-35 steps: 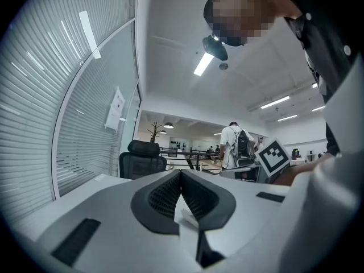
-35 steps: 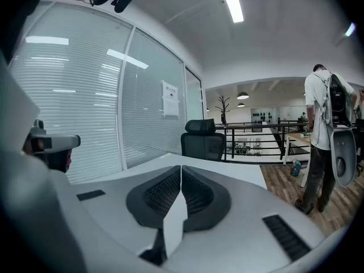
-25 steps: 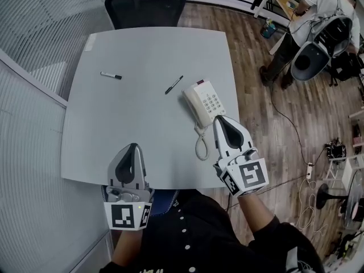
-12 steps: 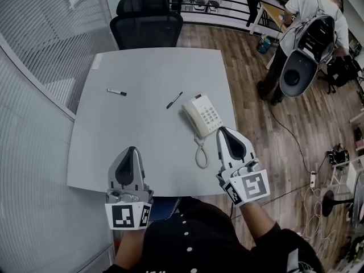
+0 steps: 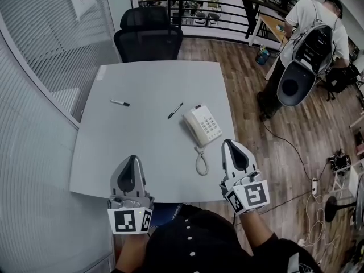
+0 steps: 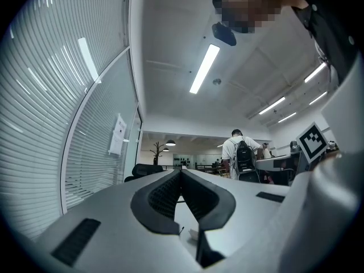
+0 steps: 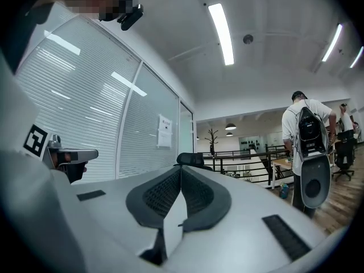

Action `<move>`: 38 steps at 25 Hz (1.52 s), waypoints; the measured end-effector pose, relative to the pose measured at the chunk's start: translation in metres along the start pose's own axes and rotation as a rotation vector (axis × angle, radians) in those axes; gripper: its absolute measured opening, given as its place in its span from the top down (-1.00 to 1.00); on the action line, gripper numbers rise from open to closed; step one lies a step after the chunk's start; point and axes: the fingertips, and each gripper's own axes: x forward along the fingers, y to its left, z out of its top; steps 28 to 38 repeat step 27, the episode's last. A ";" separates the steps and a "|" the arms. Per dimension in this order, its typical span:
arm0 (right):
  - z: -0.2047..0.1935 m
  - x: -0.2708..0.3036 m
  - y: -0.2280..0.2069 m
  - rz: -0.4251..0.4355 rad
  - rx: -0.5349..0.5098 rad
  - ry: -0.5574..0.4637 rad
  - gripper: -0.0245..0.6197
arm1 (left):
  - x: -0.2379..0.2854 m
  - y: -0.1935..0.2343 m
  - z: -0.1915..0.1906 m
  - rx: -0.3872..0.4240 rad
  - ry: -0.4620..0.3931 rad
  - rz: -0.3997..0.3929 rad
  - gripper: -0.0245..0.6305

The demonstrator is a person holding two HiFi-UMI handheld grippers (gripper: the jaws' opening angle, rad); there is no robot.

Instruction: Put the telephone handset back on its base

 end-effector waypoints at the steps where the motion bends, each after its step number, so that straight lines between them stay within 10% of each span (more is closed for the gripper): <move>1: 0.000 -0.001 0.000 0.000 0.000 0.000 0.83 | 0.000 0.000 0.000 -0.001 0.001 -0.001 0.88; 38: 0.002 -0.003 -0.001 0.025 -0.011 -0.014 0.83 | 0.005 -0.020 0.000 0.009 -0.002 -0.014 0.88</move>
